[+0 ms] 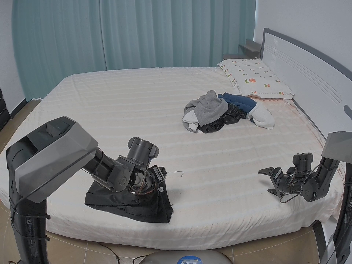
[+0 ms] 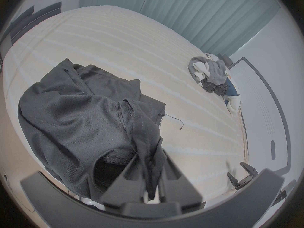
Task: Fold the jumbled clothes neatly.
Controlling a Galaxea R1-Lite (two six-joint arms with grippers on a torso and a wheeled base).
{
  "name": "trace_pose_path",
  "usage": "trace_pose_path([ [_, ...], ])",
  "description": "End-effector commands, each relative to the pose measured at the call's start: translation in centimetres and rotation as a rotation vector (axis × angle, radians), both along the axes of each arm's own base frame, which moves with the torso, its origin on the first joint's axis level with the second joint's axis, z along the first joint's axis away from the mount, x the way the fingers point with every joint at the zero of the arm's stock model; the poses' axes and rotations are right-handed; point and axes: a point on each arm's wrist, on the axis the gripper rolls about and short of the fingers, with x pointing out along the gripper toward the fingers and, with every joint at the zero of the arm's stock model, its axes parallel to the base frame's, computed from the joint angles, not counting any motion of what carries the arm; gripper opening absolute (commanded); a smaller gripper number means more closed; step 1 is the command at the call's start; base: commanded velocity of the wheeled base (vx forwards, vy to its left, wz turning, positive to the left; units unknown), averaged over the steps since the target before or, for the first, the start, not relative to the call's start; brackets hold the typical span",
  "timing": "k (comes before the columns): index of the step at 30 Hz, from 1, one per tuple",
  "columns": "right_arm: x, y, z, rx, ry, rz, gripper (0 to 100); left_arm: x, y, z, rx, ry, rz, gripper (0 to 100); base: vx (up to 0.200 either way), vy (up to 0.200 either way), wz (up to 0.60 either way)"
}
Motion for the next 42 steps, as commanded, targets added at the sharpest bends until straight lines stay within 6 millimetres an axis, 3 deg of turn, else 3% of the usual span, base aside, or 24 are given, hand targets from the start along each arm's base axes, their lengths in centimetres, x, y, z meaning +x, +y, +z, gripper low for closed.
trace_pose_path([
  [1,0.0,0.0,0.0,0.0,0.001,-0.001,100,-0.1,-0.2,-0.2,-0.001,0.006,0.003,100,0.0,0.0,0.0],
  [4,0.0,0.0,0.0,-0.001,0.001,-0.002,100,-0.6,-0.5,0.0,-0.011,0.013,0.005,100,0.0,0.0,0.0],
  [8,0.0,0.0,0.0,-0.001,0.001,0.0,100,-1.2,-0.2,3.0,-0.077,-0.031,0.031,100,0.0,0.0,0.0],
  [10,0.0,0.0,0.0,-0.001,0.001,0.0,100,-1.3,-0.2,3.5,-0.089,-0.036,0.037,100,0.0,0.0,0.0],
  [12,0.0,0.0,0.0,-0.002,0.001,0.001,100,-1.4,0.5,4.7,-0.109,-0.041,0.063,100,0.0,0.0,0.0],
  [16,0.0,0.0,0.0,-0.003,0.001,-0.001,100,-1.3,1.7,5.3,-0.114,-0.041,0.098,100,0.0,0.0,0.0],
  [24,0.0,0.0,-0.1,-0.011,0.0,0.008,100,-0.4,7.3,4.1,-0.166,0.038,0.259,100,0.0,0.0,0.0],
  [28,-0.1,0.0,-0.3,-0.013,0.005,0.005,100,-1.0,11.4,4.1,-0.278,0.111,0.286,100,0.0,0.0,0.0],
  [29,-0.1,0.0,-0.3,-0.013,0.005,0.005,100,-1.0,11.4,4.1,-0.278,0.111,0.286,100,0.0,0.0,0.0],
  [30,-0.1,0.0,-0.3,-0.015,0.004,0.005,100,-1.2,13.2,3.9,-0.316,0.135,0.303,100,0.0,0.2,0.0],
  [34,-0.1,0.1,-0.3,-0.02,0.003,0.01,100,-0.7,16.3,3.4,-0.378,0.159,0.344,100,0.0,0.2,0.0],
  [42,-0.2,0.3,-0.5,-0.024,0.01,0.018,100,0.2,20.8,2.8,-0.433,0.156,0.412,100,0.0,0.2,0.0],
])
